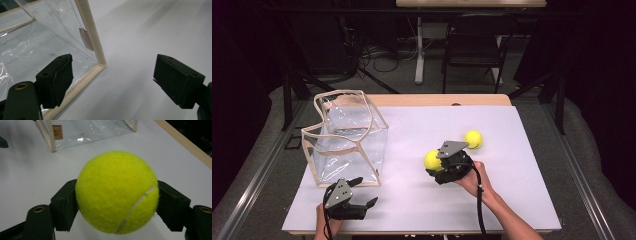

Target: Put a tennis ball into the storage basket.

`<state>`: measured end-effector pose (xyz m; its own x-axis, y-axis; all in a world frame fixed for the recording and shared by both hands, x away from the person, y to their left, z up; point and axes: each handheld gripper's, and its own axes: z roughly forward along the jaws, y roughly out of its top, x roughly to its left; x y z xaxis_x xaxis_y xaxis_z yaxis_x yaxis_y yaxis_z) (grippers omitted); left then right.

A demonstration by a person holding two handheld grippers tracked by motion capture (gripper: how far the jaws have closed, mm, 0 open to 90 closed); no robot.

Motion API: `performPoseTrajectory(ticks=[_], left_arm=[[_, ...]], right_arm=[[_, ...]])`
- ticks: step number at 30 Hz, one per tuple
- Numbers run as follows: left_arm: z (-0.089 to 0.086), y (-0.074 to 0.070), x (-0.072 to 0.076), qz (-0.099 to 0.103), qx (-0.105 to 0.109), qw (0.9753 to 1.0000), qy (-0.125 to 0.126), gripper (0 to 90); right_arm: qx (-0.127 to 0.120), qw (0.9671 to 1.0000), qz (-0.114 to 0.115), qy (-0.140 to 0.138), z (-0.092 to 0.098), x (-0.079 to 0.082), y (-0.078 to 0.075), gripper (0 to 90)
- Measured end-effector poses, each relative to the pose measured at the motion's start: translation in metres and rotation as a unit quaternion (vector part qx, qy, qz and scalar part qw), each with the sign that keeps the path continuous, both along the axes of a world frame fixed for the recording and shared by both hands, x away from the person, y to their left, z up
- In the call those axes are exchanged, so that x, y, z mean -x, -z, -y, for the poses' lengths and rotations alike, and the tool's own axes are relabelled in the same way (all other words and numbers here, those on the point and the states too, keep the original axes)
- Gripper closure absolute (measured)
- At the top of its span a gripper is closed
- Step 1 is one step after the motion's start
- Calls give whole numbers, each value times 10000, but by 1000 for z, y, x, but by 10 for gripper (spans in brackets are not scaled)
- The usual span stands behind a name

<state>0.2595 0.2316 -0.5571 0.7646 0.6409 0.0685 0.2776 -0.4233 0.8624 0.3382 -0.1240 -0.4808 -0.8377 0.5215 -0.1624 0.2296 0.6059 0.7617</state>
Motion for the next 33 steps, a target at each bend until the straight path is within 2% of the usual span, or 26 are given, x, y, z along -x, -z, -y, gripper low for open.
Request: performPoseTrajectory(ticks=[33], left_arm=[[0,0,0,-1,-14,10000,9,160]], right_arm=[[11,10000,56,-66,-23,-27,-24,261]])
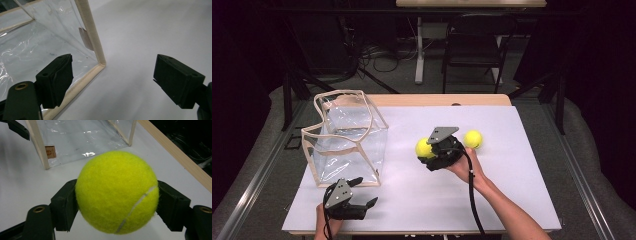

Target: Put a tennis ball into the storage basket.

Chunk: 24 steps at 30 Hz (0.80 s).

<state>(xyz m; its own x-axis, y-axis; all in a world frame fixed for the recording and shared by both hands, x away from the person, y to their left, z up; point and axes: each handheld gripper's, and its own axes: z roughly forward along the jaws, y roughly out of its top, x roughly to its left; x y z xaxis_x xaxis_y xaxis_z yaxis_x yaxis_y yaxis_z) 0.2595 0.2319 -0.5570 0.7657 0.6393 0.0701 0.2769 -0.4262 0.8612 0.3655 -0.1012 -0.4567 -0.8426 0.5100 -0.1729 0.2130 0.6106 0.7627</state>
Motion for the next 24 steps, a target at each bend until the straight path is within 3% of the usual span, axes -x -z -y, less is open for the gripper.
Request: performPoseTrajectory(ticks=[24], left_arm=[[0,0,0,-11,15,10000,2,160]], right_arm=[[76,9999,116,-88,-14,-16,-17,262]])
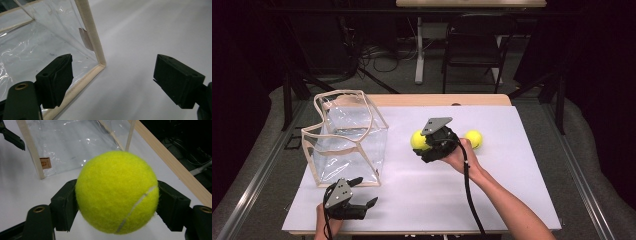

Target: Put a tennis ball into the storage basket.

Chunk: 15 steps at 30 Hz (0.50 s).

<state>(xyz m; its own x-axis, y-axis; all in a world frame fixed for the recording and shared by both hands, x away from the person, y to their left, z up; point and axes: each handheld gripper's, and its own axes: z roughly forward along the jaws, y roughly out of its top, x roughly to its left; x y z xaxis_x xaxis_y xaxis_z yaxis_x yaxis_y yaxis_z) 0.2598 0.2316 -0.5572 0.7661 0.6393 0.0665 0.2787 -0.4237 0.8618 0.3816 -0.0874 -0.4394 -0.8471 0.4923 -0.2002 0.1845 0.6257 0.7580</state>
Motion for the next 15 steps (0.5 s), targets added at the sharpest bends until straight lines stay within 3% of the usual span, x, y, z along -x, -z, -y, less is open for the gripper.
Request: performPoseTrajectory(ticks=[15], left_arm=[[0,0,0,12,-15,10000,-4,160]], right_arm=[[158,9999,26,-5,-9,-14,-8,261]])
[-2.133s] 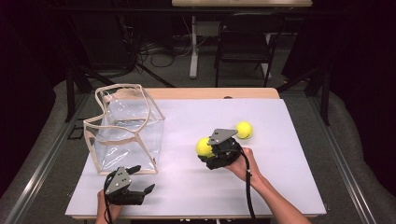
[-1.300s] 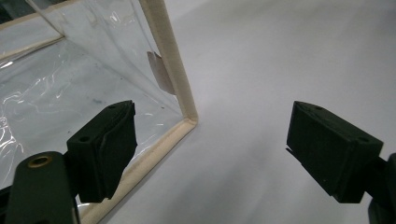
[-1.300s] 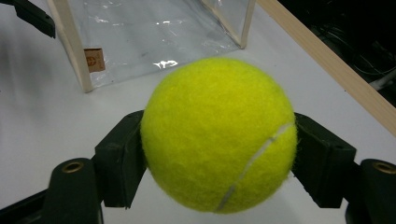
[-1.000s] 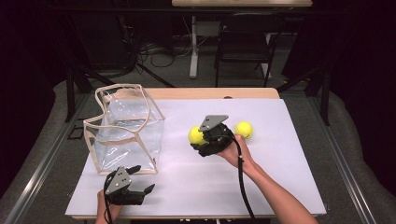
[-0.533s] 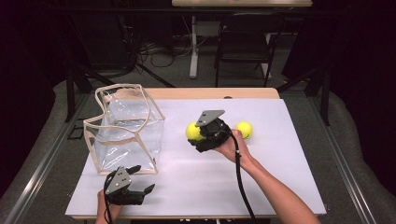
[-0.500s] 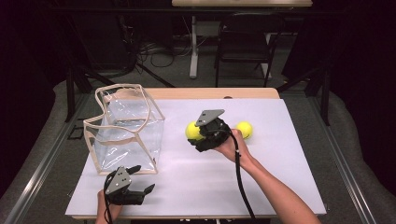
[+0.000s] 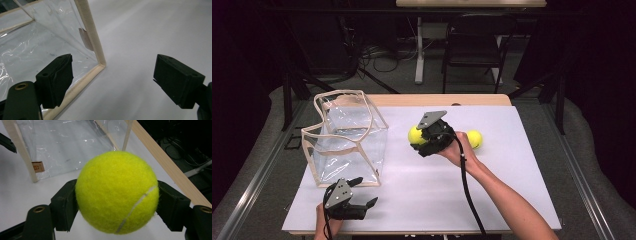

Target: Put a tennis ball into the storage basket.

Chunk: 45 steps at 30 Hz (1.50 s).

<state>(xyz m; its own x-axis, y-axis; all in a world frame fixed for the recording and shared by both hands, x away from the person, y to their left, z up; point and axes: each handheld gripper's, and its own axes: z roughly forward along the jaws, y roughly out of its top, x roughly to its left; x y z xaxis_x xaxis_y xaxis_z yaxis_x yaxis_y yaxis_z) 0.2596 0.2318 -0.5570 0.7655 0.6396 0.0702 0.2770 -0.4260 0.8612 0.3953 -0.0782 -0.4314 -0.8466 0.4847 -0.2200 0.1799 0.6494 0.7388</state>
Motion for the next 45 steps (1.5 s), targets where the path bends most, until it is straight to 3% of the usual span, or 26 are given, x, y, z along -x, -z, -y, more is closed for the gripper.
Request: performPoseTrajectory(ticks=[45], left_arm=[[-1,-1,0,31,-23,10000,1,160]], right_arm=[[177,9997,150,-96,-28,-20,-23,261]])
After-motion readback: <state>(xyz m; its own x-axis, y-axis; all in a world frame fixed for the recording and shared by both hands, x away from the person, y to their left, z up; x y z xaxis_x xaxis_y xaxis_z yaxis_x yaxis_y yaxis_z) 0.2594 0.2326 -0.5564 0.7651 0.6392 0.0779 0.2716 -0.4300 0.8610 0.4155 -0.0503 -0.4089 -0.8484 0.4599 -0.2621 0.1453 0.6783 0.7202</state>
